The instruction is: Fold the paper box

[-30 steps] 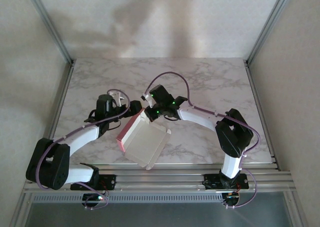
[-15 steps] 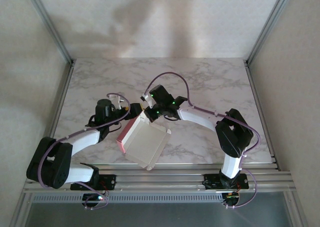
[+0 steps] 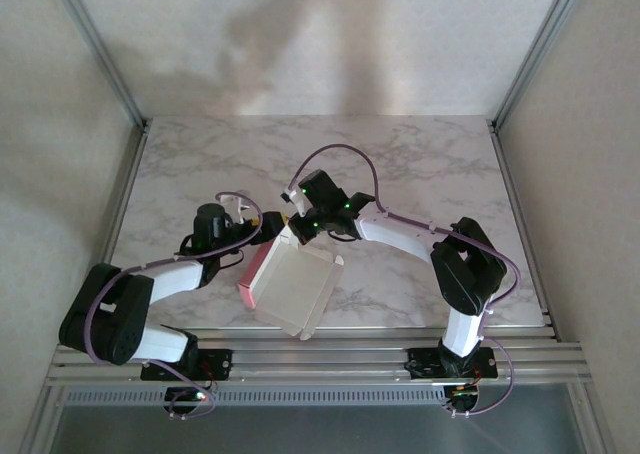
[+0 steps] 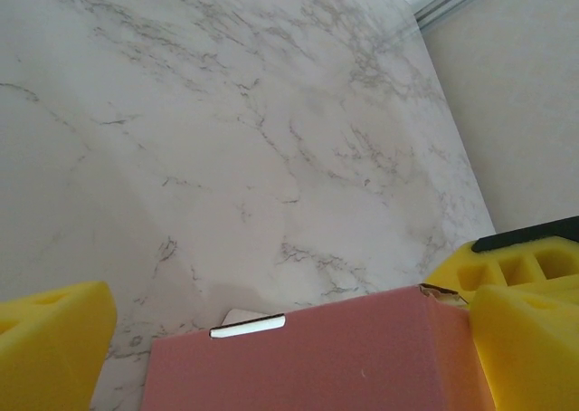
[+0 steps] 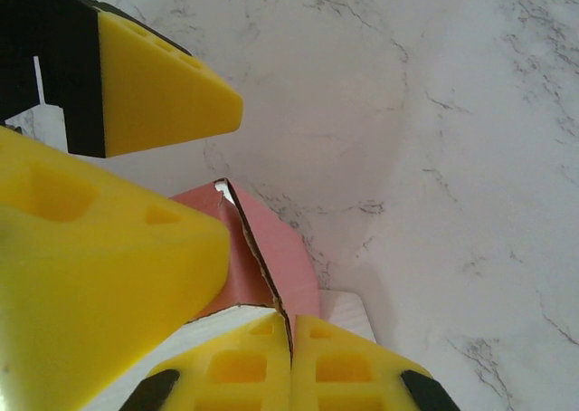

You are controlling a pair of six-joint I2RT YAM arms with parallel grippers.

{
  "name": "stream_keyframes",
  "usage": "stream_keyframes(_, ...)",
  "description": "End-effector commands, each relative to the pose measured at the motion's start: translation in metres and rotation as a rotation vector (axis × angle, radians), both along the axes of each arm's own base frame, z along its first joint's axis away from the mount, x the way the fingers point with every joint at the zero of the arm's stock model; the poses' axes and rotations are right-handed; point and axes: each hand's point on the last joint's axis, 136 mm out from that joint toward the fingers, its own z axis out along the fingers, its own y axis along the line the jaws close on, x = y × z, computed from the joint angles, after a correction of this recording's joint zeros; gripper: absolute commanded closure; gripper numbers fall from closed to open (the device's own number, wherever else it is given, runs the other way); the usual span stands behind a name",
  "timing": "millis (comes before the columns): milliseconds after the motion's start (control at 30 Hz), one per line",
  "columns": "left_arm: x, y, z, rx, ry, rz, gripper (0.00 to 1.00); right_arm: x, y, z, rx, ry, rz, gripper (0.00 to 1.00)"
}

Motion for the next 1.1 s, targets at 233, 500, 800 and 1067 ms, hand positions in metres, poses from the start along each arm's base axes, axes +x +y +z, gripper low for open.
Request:
stream_keyframes(233,-0.006,0.004,-0.008,0.007,0.005,0.005,0.00,-0.014,-0.005,-0.010,-0.006,0.067,-0.029,0.90)
stream_keyframes(500,-0.010,0.006,-0.009,0.003,0.000,0.012,0.00,-0.017,-0.002,0.003,0.084,0.099,-0.083,0.79)
stream_keyframes(800,-0.012,0.007,-0.010,0.004,-0.002,0.013,0.01,-0.028,-0.013,0.036,0.170,0.113,-0.077,0.69)
stream_keyframes(1067,-0.011,0.005,-0.004,-0.015,-0.011,0.008,0.01,-0.009,-0.049,0.033,0.177,0.114,-0.209,0.71)
